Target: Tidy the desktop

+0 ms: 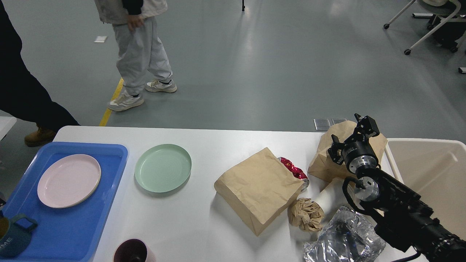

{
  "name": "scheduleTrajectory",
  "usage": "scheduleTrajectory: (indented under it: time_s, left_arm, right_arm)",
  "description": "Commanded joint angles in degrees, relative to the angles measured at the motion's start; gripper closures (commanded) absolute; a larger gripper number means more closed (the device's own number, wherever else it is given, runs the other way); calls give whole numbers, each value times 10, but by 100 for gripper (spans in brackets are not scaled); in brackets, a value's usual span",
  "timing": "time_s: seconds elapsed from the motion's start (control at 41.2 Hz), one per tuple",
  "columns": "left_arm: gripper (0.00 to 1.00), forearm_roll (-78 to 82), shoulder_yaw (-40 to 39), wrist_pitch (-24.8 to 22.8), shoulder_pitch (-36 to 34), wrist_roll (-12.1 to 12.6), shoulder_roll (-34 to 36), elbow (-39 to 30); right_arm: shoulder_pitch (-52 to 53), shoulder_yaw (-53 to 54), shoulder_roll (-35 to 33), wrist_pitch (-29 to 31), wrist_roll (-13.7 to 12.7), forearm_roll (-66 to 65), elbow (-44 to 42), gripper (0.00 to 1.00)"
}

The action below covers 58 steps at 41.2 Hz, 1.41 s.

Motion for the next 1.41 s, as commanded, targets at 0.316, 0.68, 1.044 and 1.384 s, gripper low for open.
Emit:
scheduleTrajectory:
  time_s: [0.316, 0.68, 1.044, 1.384]
  left_arm:
    - [6, 2, 80, 0, -189, 3, -86, -70]
    - [6, 3, 68, 0, -342, 4, -205, -133]
    - [6, 4, -43, 0, -419, 6, -372, -269]
    - [5, 5, -57, 0, -294, 8, -397, -306]
  right_arm:
    - [0, 0, 0, 0, 0, 0, 0, 0]
    - [0, 0, 0, 0, 0, 1, 0, 0]
    - [0, 0, 0, 0, 0, 1, 0, 0]
    - [0, 0, 0, 0, 0, 1, 0, 0]
